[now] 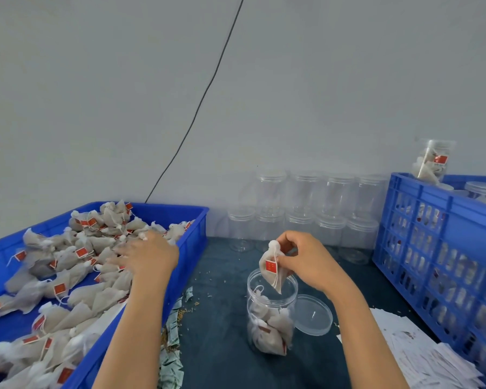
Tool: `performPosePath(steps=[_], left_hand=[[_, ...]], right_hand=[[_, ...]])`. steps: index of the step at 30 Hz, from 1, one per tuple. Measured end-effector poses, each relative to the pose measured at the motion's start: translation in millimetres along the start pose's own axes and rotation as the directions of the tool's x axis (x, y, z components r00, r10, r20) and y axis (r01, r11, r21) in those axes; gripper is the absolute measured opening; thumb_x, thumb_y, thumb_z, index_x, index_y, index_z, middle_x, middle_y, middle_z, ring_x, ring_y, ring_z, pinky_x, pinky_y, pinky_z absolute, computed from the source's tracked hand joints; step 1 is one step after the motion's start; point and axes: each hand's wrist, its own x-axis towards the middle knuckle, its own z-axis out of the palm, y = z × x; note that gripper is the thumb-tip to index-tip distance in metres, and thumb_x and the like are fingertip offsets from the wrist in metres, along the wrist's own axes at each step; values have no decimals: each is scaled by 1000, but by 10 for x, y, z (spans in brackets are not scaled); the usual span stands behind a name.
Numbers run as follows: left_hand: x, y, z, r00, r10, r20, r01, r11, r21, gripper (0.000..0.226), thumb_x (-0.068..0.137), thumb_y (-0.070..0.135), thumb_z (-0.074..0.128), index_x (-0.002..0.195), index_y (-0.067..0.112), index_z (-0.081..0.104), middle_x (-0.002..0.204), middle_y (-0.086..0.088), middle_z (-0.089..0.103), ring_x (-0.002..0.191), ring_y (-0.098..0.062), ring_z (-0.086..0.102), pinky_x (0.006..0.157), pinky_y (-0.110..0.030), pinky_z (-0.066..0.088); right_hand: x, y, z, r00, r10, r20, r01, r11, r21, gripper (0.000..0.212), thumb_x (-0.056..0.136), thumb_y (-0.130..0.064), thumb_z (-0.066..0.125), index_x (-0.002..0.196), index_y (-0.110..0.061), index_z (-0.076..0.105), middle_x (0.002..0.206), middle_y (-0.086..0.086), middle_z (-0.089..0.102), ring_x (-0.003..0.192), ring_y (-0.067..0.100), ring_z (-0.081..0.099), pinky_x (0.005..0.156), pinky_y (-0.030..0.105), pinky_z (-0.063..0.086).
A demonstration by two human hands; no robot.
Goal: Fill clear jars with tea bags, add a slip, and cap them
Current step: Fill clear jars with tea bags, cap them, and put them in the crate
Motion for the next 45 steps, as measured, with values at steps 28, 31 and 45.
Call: performPosePath(steps=[28, 31, 45], left_hand=[[-84, -39, 918, 893, 449, -40, -417, 789, -451, 17, 91, 5, 62, 107, 10, 64, 99, -3, 67, 89, -15, 63, 76, -25, 51], [-208, 144, 661, 870, 492, -1, -293, 517, -804, 21, 83, 2, 73, 103, 6, 67, 86, -3, 73, 77, -15, 71, 68, -17, 55], [-813, 672, 485, 499, 848, -177, -732, 303, -610, 14, 75, 24, 81, 86, 21, 73, 85, 15, 73, 84, 4, 64, 82, -10, 43]], right_hand=[[-35, -19, -11, 996, 91, 1, -90, 991, -97, 30, 80, 4, 67, 87, -24, 62, 73, -10, 71, 71, 1, 66, 67, 18, 49], [-41, -33, -11, 991, 82, -102, -90, 993, -74, 36, 86, 8, 48, 83, -25, 62, 73, -9, 70, 69, 6, 67, 71, 25, 53], [-46, 42, -196, 950, 132, -283, -104, 988, 111, 29, 93, 0, 48, 81, -20, 64, 72, -7, 70, 66, 8, 67, 71, 29, 56]])
